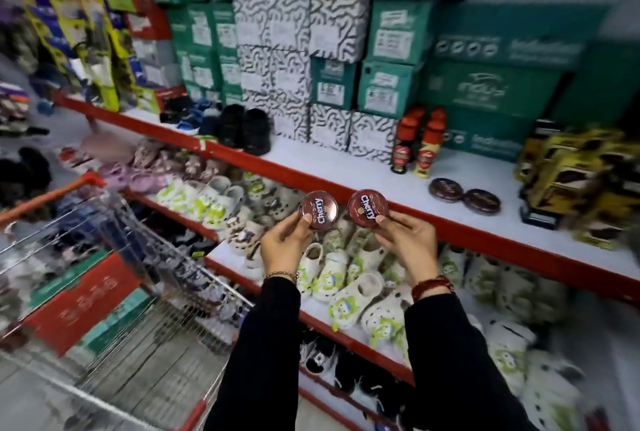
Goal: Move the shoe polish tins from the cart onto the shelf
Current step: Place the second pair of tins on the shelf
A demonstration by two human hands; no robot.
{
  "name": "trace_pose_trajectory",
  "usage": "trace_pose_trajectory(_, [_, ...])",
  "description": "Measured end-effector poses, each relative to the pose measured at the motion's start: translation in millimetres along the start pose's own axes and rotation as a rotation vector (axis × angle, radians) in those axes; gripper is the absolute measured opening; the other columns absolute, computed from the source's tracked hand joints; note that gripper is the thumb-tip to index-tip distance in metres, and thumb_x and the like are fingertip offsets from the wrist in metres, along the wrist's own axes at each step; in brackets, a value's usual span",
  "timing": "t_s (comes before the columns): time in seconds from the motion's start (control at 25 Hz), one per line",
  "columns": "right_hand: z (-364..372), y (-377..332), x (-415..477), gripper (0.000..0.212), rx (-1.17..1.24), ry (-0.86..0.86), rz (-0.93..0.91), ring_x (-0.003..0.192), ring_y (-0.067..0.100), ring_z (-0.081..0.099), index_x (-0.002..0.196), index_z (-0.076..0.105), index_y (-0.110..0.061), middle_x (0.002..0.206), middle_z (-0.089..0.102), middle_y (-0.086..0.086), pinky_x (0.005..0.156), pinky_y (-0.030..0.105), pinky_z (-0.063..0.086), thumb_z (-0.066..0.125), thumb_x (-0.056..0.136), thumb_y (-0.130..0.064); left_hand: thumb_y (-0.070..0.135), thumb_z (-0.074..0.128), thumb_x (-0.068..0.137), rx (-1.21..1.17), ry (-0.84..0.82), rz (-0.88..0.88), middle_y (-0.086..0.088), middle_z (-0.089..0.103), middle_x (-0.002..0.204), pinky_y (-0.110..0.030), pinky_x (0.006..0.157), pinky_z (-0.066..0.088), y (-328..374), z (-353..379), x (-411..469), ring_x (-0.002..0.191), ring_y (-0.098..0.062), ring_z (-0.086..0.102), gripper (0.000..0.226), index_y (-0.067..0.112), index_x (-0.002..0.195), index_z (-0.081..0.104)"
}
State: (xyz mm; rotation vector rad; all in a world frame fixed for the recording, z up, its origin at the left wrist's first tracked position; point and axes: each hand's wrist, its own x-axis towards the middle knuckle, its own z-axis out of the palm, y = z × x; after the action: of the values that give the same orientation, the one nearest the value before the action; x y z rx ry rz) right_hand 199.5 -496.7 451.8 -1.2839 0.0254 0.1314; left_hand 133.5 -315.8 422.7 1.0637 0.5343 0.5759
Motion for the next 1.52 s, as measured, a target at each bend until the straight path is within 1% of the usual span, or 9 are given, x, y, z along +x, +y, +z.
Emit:
trace_pose_trajectory(0.2, [-56,-46,18,0.037,0.0,0.175,-0.095,0.078,0.023,0.069,0.119,0.061,0.01,0.108,0.068,0.028,0.061,0.017,0.061,0.07,0.084,-0.001,0.008,0.071,0.086,0.042,-0.216,-0.017,-0.019,0.071,0.107,-0.013,0.063,0.06,3,85,9,0.085,-0.023,0.069,0.038,-0.006,0.121,0.065])
trace_pose_trajectory(0.32, [-90,-70,33,0.036,-0.078,0.3,-0.156,0.075,0.025,0.068,0.117,0.062,0.008,0.104,0.069,0.027,0.059,0.018,0.061,0.071,0.083,-0.002,0.012,0.074,0.084,0.146,-0.353,0.0,-0.019,0.073,0.102,-0.016,0.064,0.06,-1,137,19,0.089,-0.028,0.07,0.034,-0.005,0.113,0.07])
trace_pose_trajectory(0.52, [-127,-85,62,0.03,-0.438,0.481,-0.147,0.047,0.008,0.066,0.105,0.071,0.005,0.079,0.071,0.015,0.051,0.016,0.057,0.076,0.08,-0.008,0.022,0.08,0.077,0.561,-0.457,0.043,-0.016,0.078,0.096,-0.039,0.085,0.062,-14,194,54,0.082,-0.027,0.074,0.034,0.004,0.106,0.076])
trace_pose_trajectory(0.64, [-136,-85,79,0.021,-0.634,0.528,-0.064,0.051,0.019,0.065,0.096,0.075,-0.001,0.074,0.07,0.014,0.062,0.032,0.062,0.076,0.078,-0.011,0.024,0.08,0.078,0.752,-0.575,-0.031,-0.017,0.077,0.089,-0.04,0.089,0.06,-22,207,77,0.078,-0.026,0.074,0.03,0.004,0.1,0.077])
trace_pose_trajectory(0.84, [-137,-85,93,0.02,-0.751,0.456,0.152,0.051,0.017,0.065,0.099,0.071,0.004,0.068,0.07,0.014,0.06,0.031,0.06,0.07,0.083,-0.008,0.015,0.077,0.081,0.855,-0.778,-0.151,-0.013,0.07,0.074,-0.02,0.049,0.058,-17,215,87,0.044,-0.011,0.066,0.031,-0.004,0.105,0.072])
trace_pose_trajectory(1.04, [-133,-102,97,0.022,-0.803,0.393,0.329,0.057,0.023,0.067,0.101,0.069,0.01,0.087,0.074,0.025,0.068,0.036,0.061,0.071,0.083,-0.003,0.016,0.078,0.081,0.959,-0.834,-0.149,-0.016,0.073,0.087,-0.022,0.054,0.06,-14,226,90,0.056,-0.017,0.069,0.026,0.0,0.101,0.074])
trace_pose_trajectory(1.24, [-127,-111,97,0.028,-0.889,0.365,0.373,0.073,0.031,0.071,0.105,0.065,0.012,0.094,0.074,0.029,0.085,0.046,0.06,0.071,0.081,0.0,0.019,0.083,0.073,1.069,-0.841,-0.151,-0.015,0.077,0.098,-0.04,0.087,0.061,-16,229,88,0.094,-0.03,0.076,0.031,0.001,0.097,0.077])
trace_pose_trajectory(1.36, [-123,-116,96,0.032,-1.036,0.347,0.412,0.085,0.031,0.076,0.105,0.065,0.008,0.089,0.075,0.021,0.083,0.043,0.061,0.075,0.077,-0.004,0.034,0.084,0.064,1.233,-0.876,-0.077,-0.015,0.077,0.104,-0.039,0.093,0.059,-16,233,87,0.099,-0.028,0.074,0.049,0.005,0.103,0.075])
trace_pose_trajectory(1.52, [-119,-124,92,0.042,-1.308,0.36,0.265,0.104,0.025,0.069,0.114,0.068,-0.003,0.11,0.073,0.01,0.092,0.033,0.055,0.079,0.075,-0.016,0.038,0.08,0.072,1.41,-0.829,0.056,-0.011,0.075,0.111,-0.031,0.091,0.056,-8,234,76,0.105,-0.026,0.071,0.049,0.006,0.107,0.071])
